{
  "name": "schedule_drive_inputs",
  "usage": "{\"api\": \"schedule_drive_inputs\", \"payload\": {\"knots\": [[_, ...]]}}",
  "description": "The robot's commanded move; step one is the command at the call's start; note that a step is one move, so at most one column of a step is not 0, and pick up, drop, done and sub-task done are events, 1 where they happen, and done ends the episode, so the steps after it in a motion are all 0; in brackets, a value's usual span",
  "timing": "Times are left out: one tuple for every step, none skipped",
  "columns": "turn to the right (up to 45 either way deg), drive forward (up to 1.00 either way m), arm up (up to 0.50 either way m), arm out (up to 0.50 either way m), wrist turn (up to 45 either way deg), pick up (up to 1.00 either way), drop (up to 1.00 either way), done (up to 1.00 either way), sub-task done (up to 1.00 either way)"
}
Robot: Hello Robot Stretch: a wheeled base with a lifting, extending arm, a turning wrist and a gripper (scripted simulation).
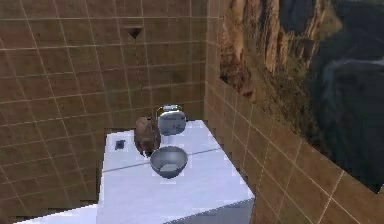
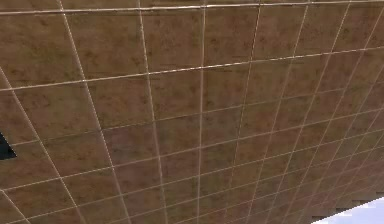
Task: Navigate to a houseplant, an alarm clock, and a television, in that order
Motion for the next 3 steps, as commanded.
{"api": "schedule_drive_inputs", "payload": {"knots": [[0.0,0.0,0.0,0.0,0.0,0.0,0.0,0.0,1.0],[45.0,0.0,0.0,0.0,0.0,0.0,0.0,0.0,0.0],[45.0,0.0,0.0,0.0,0.0,0.0,0.0,0.0,0.0]]}}
